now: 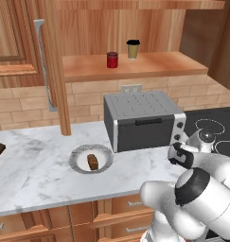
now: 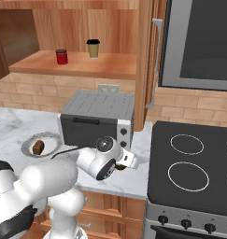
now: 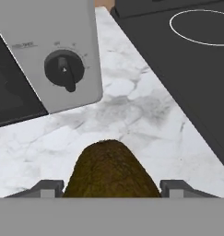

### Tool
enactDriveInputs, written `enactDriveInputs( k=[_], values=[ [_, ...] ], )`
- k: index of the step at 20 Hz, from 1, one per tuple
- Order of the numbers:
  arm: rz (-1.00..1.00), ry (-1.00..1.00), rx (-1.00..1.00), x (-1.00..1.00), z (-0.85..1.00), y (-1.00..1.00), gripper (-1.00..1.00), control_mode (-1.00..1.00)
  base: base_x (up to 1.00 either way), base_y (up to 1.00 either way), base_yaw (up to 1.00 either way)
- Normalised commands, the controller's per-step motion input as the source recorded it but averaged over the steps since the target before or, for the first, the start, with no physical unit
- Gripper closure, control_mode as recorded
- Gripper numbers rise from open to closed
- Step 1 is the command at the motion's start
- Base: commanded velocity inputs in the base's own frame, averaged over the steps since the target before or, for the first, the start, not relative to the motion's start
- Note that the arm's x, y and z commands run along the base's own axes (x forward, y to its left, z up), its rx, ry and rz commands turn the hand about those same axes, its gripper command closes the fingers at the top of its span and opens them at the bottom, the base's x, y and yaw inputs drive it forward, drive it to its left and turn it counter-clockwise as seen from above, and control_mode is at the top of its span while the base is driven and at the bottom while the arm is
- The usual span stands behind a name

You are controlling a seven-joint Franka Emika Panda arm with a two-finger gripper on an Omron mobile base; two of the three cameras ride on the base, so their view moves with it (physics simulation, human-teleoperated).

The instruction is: Pick the avocado and bread from the counter and place them on the plate. Then pick the jam from the cabinet and place it next to the plate. Lastly close the cabinet door.

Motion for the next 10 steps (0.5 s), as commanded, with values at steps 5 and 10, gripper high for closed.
enactDriveInputs(
  k=[5,10],
  values=[
    [0.04,-0.02,0.16,-0.07,0.84,0.32,1.0,-1.0,0.0,0.0,0.0],
    [0.08,0.01,0.08,-0.03,0.58,0.58,1.0,-1.0,0.0,0.0,0.0]
  ],
)
